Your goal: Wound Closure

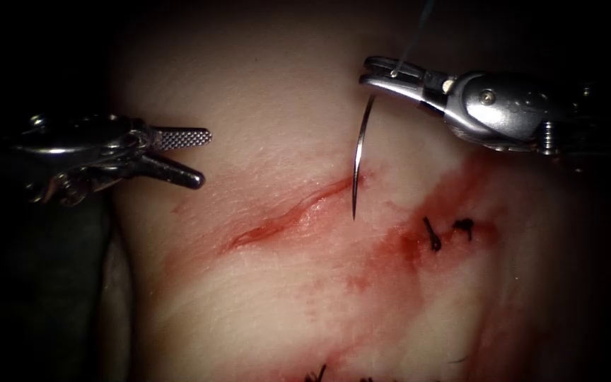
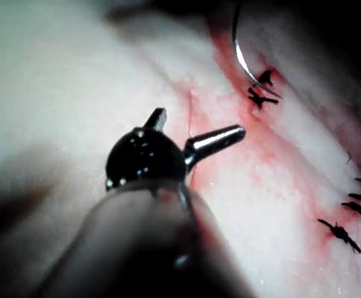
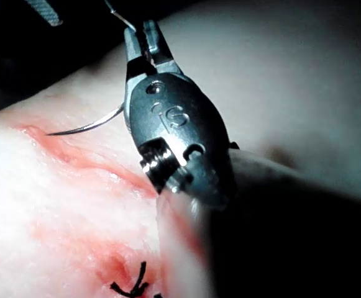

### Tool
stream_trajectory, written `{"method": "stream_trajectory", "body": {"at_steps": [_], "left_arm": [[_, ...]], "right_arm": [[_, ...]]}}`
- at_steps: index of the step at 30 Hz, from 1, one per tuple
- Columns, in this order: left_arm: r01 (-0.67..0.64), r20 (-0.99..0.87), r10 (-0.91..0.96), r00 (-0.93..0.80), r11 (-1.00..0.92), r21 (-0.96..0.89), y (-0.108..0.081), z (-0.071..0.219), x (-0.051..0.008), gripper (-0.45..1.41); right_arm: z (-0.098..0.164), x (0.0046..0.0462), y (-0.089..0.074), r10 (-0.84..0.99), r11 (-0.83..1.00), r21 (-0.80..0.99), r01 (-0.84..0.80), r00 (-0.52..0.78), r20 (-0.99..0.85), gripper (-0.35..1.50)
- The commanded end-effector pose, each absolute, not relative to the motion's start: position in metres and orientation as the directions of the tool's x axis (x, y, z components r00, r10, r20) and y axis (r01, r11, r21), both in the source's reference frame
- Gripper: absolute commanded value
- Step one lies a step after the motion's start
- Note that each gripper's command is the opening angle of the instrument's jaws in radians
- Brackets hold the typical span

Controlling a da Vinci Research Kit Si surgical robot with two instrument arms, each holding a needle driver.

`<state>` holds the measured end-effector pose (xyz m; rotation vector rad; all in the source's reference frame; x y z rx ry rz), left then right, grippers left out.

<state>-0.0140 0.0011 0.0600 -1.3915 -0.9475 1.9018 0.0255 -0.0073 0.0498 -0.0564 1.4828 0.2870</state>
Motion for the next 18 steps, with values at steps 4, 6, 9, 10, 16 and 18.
{"method": "stream_trajectory", "body": {"at_steps": [4, 6, 9, 10, 16, 18], "left_arm": [[-0.012, -0.510, 0.778, -0.366, -0.552, -0.834, -0.0011, 0.0600, -0.0151, 0.59], [-0.004, -0.434, 0.805, -0.405, -0.476, -0.879, -0.0033, 0.0601, -0.0166, 0.12], [0.021, -0.442, 0.790, -0.425, -0.480, -0.877, -0.0040, 0.0603, -0.0177, 0.12], [0.025, -0.448, 0.777, -0.443, -0.489, -0.872, -0.0046, 0.0606, -0.0187, 0.00], [-0.188, -0.298, 0.852, -0.431, -0.408, -0.894, -0.0069, 0.0636, -0.0213, -0.35], [-0.199, -0.299, 0.850, -0.433, -0.413, -0.888, -0.0068, 0.0642, -0.0216, -0.36]], "right_arm": [[0.0491, 0.0273, -0.0072, 0.125, 0.965, 0.113, -0.237, 0.038, -0.991, -0.35], [0.0491, 0.0281, -0.0071, 0.113, 0.974, 0.109, -0.198, 0.010, -0.994, -0.35], [0.0493, 0.0286, -0.0071, 0.147, 0.980, 0.149, -0.132, -0.028, -0.989, -0.35], [0.0495, 0.0290, -0.0072, 0.219, 0.971, 0.222, -0.090, -0.048, -0.975, -0.35], [0.0503, 0.0309, -0.0062, 0.130, 0.991, 0.130, 0.011, -0.119, -0.984, -0.35], [0.0506, 0.0315, -0.0062, 0.065, 0.998, 0.065, 0.008, -0.124, -0.990, -0.35]]}}
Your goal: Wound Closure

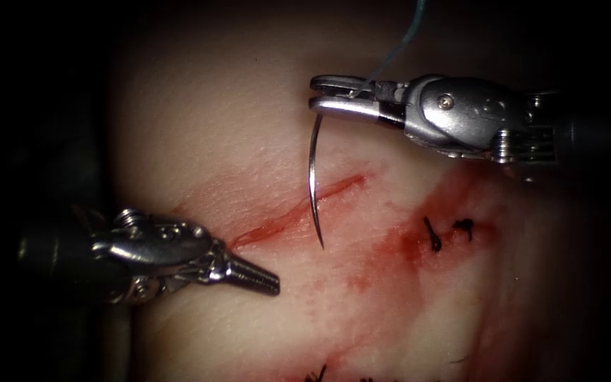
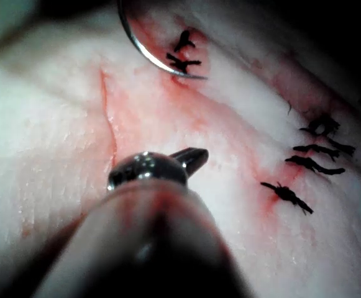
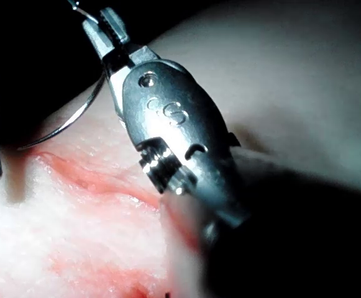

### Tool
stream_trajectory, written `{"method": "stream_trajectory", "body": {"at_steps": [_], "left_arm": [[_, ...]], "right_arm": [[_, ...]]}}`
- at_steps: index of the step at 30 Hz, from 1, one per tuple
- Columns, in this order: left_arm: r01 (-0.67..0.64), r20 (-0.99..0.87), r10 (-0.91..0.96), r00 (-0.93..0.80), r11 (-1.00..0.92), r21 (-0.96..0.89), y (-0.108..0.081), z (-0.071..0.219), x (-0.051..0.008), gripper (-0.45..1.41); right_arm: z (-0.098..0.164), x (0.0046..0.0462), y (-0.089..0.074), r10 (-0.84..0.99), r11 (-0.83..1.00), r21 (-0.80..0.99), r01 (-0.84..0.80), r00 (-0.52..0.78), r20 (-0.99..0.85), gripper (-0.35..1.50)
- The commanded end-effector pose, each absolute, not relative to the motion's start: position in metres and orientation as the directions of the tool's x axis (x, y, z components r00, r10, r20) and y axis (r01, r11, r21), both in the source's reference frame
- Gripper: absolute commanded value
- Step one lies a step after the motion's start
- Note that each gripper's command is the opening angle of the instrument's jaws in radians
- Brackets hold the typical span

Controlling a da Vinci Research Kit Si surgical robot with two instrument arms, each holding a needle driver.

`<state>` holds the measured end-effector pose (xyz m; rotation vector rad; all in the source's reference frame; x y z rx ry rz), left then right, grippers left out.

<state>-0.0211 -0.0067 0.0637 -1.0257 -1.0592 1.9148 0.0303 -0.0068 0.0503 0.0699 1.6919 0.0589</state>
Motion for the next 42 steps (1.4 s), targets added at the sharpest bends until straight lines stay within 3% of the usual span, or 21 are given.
{"method": "stream_trajectory", "body": {"at_steps": [1, 6, 13, 17, 25, 42], "left_arm": [[-0.202, -0.300, 0.851, -0.431, -0.415, -0.887, -0.0067, 0.0644, -0.0216, -0.36], [-0.204, -0.301, 0.852, -0.428, -0.416, -0.886, -0.0066, 0.0645, -0.0217, -0.18], [-0.247, -0.288, 0.843, -0.454, -0.430, -0.868, -0.0069, 0.0645, -0.0214, -0.21], [-0.285, -0.276, 0.833, -0.479, -0.445, -0.849, -0.0074, 0.0650, -0.0214, -0.21], [-0.335, -0.263, 0.817, -0.512, -0.472, -0.815, -0.0082, 0.0668, -0.0214, -0.18], [-0.346, -0.251, 0.804, -0.539, -0.483, -0.804, -0.0088, 0.0673, -0.0207, -0.03]], "right_arm": [[0.0507, 0.0316, -0.0063, 0.041, 0.999, 0.042, -0.006, -0.119, -0.992, -0.35], [0.0520, 0.0322, -0.0070, -0.197, 0.979, -0.192, -0.063, -0.090, -0.976, -0.35], [0.0541, 0.0325, -0.0075, -0.169, 0.985, -0.165, -0.059, -0.086, -0.982, -0.35], [0.0541, 0.0331, -0.0079, -0.181, 0.982, -0.171, -0.074, -0.153, -0.971, -0.35], [0.0546, 0.0342, -0.0083, -0.362, 0.932, -0.359, -0.052, -0.204, -0.910, -0.35], [0.0576, 0.0350, -0.0107, -0.456, 0.888, -0.461, -0.008, -0.161, -0.875, -0.35]]}}
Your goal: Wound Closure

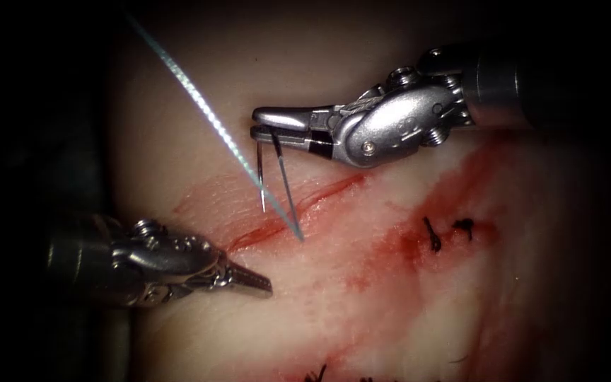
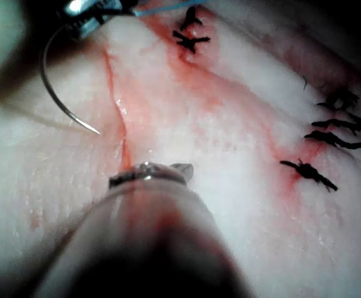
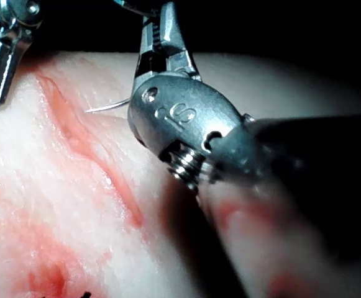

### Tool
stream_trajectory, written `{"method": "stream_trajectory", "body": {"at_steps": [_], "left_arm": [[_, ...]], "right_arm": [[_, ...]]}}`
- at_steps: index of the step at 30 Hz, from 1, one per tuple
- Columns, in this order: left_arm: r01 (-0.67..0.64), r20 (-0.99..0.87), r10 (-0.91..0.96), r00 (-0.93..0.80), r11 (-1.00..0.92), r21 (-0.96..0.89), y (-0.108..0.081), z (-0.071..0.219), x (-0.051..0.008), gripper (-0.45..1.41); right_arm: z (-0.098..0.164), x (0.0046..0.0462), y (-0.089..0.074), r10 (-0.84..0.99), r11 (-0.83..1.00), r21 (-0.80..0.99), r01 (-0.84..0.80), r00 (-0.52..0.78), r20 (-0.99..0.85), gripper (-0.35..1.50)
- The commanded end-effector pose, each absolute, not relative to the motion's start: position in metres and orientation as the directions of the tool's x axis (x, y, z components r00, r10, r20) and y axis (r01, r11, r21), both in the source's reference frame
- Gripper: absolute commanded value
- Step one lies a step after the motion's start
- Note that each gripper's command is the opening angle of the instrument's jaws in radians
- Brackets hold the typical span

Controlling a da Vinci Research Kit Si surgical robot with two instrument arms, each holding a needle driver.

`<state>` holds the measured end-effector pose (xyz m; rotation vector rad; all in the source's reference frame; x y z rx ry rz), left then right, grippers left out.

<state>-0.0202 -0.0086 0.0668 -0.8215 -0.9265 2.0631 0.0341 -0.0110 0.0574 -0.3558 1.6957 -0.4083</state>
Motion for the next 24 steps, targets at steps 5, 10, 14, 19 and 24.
{"method": "stream_trajectory", "body": {"at_steps": [5, 10, 14, 19, 24], "left_arm": [[-0.344, -0.249, 0.804, -0.540, -0.482, -0.806, -0.0088, 0.0672, -0.0207, 0.01], [-0.343, -0.249, 0.803, -0.541, -0.481, -0.807, -0.0087, 0.0671, -0.0207, 0.04], [-0.342, -0.249, 0.803, -0.541, -0.481, -0.807, -0.0087, 0.0671, -0.0207, 0.06], [-0.341, -0.249, 0.803, -0.542, -0.481, -0.807, -0.0087, 0.0671, -0.0205, 0.06], [-0.341, -0.249, 0.802, -0.542, -0.481, -0.807, -0.0087, 0.0671, -0.0205, 0.07]], "right_arm": [[0.0576, 0.0354, -0.0107, -0.477, 0.877, -0.481, -0.013, -0.160, -0.864, -0.35], [0.0573, 0.0356, -0.0112, -0.482, 0.874, -0.487, -0.009, -0.161, -0.861, -0.35], [0.0566, 0.0357, -0.0114, -0.477, 0.875, -0.483, -0.006, -0.168, -0.863, -0.35], [0.0562, 0.0356, -0.0119, -0.481, 0.873, -0.488, -0.001, -0.177, -0.859, -0.35], [0.0559, 0.0355, -0.0119, -0.500, 0.862, -0.507, -0.005, -0.181, -0.847, -0.35]]}}
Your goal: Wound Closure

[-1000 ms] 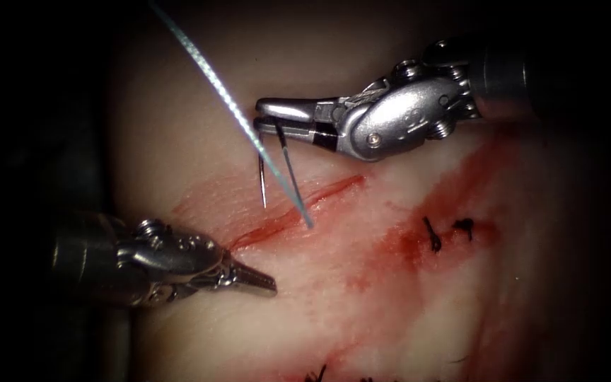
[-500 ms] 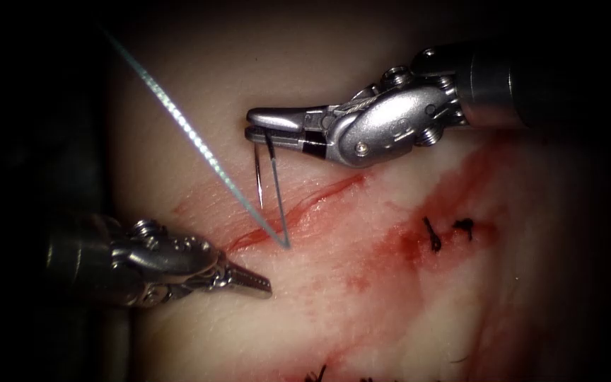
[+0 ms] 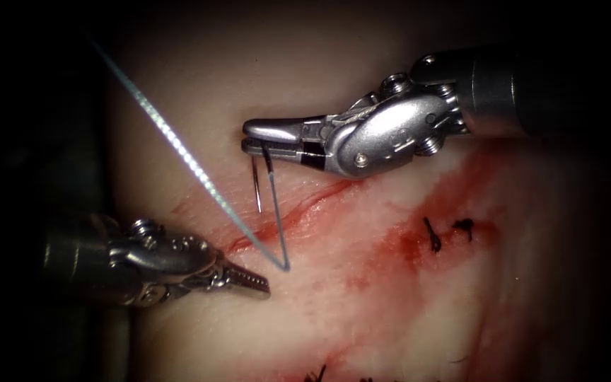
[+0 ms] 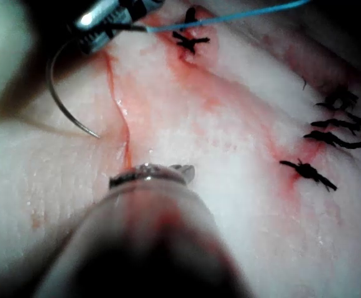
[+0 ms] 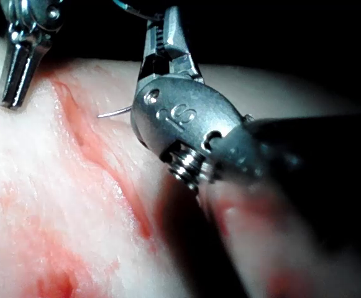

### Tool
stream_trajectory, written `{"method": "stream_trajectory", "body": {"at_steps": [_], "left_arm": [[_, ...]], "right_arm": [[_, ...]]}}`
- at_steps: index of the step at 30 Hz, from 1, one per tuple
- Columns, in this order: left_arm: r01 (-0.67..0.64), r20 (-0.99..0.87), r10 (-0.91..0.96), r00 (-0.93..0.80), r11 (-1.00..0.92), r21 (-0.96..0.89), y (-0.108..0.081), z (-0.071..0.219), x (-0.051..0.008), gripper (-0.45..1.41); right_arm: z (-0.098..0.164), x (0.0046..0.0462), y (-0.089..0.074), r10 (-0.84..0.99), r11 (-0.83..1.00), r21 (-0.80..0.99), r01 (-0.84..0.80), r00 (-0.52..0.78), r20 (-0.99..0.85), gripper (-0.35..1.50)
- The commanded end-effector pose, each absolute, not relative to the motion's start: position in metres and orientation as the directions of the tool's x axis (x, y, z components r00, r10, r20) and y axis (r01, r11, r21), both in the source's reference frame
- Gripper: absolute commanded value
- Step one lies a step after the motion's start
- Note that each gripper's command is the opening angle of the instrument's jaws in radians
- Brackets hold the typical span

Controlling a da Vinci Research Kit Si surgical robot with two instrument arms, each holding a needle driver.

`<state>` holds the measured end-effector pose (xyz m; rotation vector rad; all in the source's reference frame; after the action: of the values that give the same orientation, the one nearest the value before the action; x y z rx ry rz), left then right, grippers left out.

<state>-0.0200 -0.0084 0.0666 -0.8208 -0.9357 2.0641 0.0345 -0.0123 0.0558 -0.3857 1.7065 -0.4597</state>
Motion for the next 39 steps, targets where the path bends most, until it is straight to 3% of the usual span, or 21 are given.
{"method": "stream_trajectory", "body": {"at_steps": [1, 39], "left_arm": [[-0.341, -0.249, 0.802, -0.542, -0.481, -0.807, -0.0087, 0.0671, -0.0205, 0.07], [-0.340, -0.250, 0.802, -0.543, -0.482, -0.808, -0.0087, 0.0671, -0.0204, 0.14]], "right_arm": [[0.0558, 0.0354, -0.0119, -0.504, 0.859, -0.511, -0.006, -0.181, -0.845, -0.35], [0.0544, 0.0351, -0.0123, -0.592, 0.801, -0.598, -0.040, -0.202, -0.780, -0.35]]}}
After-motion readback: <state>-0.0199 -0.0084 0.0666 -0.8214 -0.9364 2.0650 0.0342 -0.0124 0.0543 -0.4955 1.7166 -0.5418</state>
